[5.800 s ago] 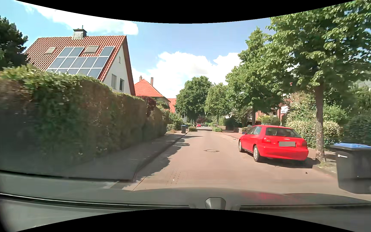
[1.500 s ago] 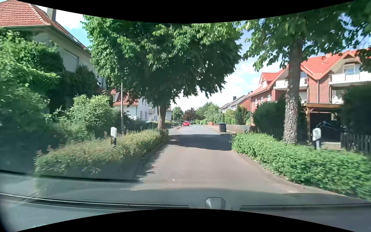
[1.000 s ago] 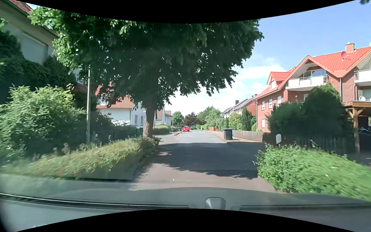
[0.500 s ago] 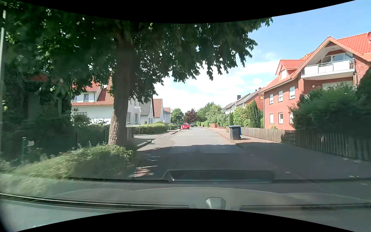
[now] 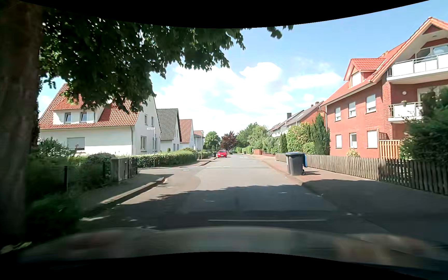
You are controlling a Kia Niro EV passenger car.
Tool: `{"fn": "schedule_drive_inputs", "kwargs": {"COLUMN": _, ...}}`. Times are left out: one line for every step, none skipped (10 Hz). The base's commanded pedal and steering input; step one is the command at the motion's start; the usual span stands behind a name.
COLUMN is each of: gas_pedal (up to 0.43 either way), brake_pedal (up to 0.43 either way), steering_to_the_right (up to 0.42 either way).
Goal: Follow the waypoints while adhering to traffic rules and regulations
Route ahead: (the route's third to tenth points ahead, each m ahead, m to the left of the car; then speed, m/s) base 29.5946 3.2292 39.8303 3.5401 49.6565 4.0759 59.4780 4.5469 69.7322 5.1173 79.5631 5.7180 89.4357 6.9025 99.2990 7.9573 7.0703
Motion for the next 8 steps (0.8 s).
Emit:
{"fn": "schedule_drive_inputs", "kwargs": {"gas_pedal": 0.110, "brake_pedal": 0.006, "steering_to_the_right": 0.012}}
{"fn": "schedule_drive_inputs", "kwargs": {"gas_pedal": 0.110, "brake_pedal": 0.006, "steering_to_the_right": 0.013}}
{"fn": "schedule_drive_inputs", "kwargs": {"gas_pedal": 0.110, "brake_pedal": 0.006, "steering_to_the_right": 0.013}}
{"fn": "schedule_drive_inputs", "kwargs": {"gas_pedal": 0.110, "brake_pedal": 0.006, "steering_to_the_right": 0.012}}
{"fn": "schedule_drive_inputs", "kwargs": {"gas_pedal": 0.098, "brake_pedal": 0.006, "steering_to_the_right": 0.015}}
{"fn": "schedule_drive_inputs", "kwargs": {"gas_pedal": 0.098, "brake_pedal": 0.006, "steering_to_the_right": 0.016}}
{"fn": "schedule_drive_inputs", "kwargs": {"gas_pedal": 0.110, "brake_pedal": 0.006, "steering_to_the_right": 0.014}}
{"fn": "schedule_drive_inputs", "kwargs": {"gas_pedal": 0.110, "brake_pedal": 0.006, "steering_to_the_right": 0.015}}
